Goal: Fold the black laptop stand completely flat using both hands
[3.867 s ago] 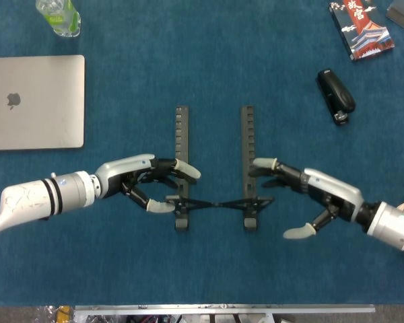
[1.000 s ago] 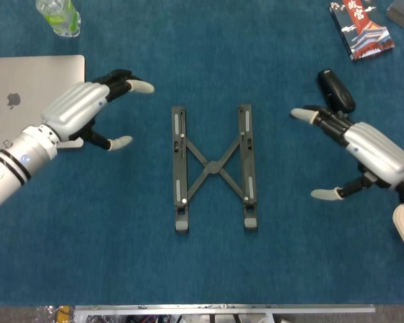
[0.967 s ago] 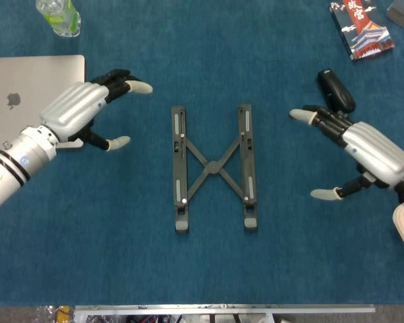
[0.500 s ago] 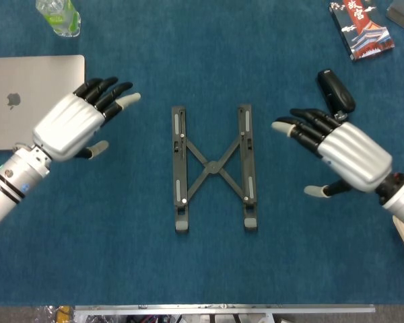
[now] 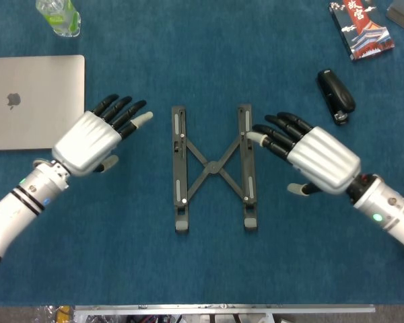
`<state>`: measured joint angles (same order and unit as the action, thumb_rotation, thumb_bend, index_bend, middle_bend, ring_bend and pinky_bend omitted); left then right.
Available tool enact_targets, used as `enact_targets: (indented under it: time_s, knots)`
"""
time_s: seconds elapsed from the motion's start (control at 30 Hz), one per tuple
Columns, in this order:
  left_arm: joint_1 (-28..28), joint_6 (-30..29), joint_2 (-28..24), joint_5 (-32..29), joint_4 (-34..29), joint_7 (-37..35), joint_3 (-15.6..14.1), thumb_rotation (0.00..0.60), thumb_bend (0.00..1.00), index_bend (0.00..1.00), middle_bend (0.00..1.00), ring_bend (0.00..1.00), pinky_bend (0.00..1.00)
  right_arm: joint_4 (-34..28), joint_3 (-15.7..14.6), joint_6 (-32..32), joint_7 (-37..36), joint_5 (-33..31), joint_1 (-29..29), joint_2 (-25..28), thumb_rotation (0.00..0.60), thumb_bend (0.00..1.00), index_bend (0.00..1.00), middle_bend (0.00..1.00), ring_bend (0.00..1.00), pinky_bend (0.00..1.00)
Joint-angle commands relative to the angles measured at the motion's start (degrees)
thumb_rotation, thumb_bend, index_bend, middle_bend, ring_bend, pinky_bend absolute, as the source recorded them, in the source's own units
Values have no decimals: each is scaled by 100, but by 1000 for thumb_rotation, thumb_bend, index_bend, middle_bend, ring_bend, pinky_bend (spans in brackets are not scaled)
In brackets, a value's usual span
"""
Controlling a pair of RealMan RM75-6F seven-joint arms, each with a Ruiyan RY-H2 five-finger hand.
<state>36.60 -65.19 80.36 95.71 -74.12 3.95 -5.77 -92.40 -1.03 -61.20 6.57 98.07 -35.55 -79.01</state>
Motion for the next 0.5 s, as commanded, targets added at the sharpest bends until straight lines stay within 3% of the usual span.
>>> enact_targets:
  time_s: [0.03, 0.5]
  knots:
    - [80, 261, 89, -148, -100, 35, 90, 600, 248, 0, 0, 0, 93, 174, 5, 67, 182, 60, -61, -151, 600, 0, 0, 122, 0, 104]
    - [281, 773, 402, -417, -41, 296, 310, 600, 248, 0, 0, 0, 83, 1006, -82, 63, 550, 323, -190, -735, 600, 0, 0, 103, 0, 95]
